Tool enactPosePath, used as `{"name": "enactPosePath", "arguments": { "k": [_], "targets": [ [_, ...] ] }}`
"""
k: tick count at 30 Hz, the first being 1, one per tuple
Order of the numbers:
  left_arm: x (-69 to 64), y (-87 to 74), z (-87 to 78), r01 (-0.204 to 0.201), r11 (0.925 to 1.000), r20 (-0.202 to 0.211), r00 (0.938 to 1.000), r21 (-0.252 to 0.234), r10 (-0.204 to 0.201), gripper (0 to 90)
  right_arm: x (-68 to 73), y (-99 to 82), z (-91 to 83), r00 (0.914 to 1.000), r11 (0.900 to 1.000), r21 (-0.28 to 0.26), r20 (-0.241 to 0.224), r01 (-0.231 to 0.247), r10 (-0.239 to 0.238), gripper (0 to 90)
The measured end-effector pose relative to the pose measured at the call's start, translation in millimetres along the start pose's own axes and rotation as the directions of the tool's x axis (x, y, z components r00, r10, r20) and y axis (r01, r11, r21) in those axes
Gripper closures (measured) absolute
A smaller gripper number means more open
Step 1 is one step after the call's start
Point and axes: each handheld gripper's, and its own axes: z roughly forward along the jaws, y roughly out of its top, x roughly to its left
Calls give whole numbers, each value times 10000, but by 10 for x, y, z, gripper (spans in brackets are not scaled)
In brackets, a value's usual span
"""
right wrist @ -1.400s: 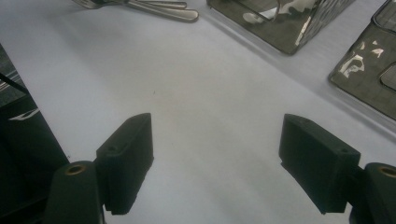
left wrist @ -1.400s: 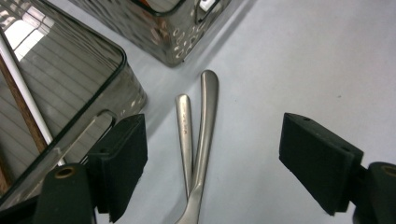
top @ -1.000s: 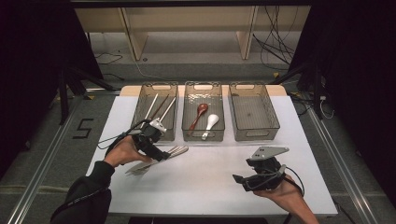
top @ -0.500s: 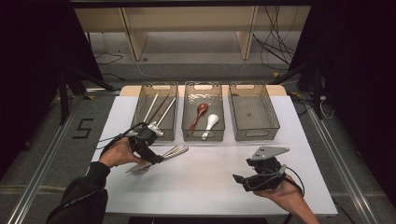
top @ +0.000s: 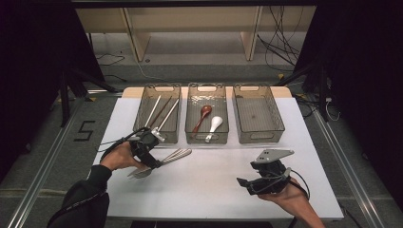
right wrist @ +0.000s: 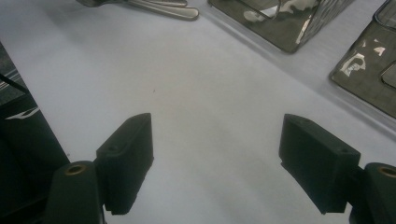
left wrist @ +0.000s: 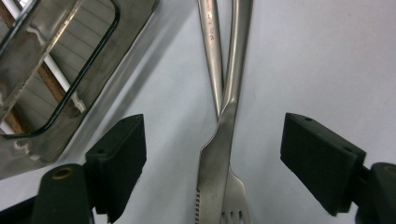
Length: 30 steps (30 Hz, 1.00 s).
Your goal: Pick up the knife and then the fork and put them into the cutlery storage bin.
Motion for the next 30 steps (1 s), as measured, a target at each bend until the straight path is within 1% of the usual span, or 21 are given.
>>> {"name": "enactPosePath", "arguments": {
  "k": [8,11,12,15,16,19,21,22,23,24,25,26,28,29,30],
  "targets": [
    [-6,-17,34,-330,9991,-161,9993,264,334,287,8,6,4,10000,10000,15,30,-5,5,269],
    [-6,-25,35,-387,9990,-105,9992,216,390,325,14,6,6,10000,10000,36,36,28,-28,269],
    [-2,-24,36,-471,9984,-89,9988,324,474,333,17,6,6,10000,10000,40,30,36,-36,269],
    [-16,-23,83,-572,9976,-24,9984,384,573,354,20,7,6,10000,10000,52,39,48,-48,269],
    [-27,-24,109,-551,9978,17,9985,373,551,360,20,7,7,10000,10000,60,39,56,-57,269],
    [-32,-18,176,-753,9956,68,9972,565,751,376,25,9,7,10000,10000,60,34,73,-73,270],
    [-30,-20,214,-760,9953,108,9971,605,754,394,25,9,8,10000,10000,72,36,62,-63,269],
    [-28,-20,225,-848,9941,142,9964,678,840,403,25,8,9,10000,9999,70,36,72,-72,270],
    [-34,-22,238,-841,9943,148,9964,655,833,415,25,7,10,10000,10000,66,40,72,-73,269],
    [-36,-20,247,-920,9933,161,9957,692,911,428,27,8,10,10000,9999,73,44,69,-70,269],
    [-43,-19,262,-902,9940,171,9959,621,893,441,27,8,11,10000,9999,71,45,75,-75,269],
    [-45,-15,274,-991,9930,163,9950,639,982,451,28,8,12,10000,9999,71,36,86,-86,269],
    [-61,-4,294,-1024,9932,86,9947,551,1021,471,29,7,16,10000,9999,92,33,88,-88,269],
    [-62,5,295,-1143,9916,139,9934,604,1137,503,31,7,15,10000,9999,88,23,97,-97,269],
    [-69,13,299,-1186,9910,165,9929,621,1178,503,31,7,15,10000,9999,88,23,97,-97,269]
  ]
}}
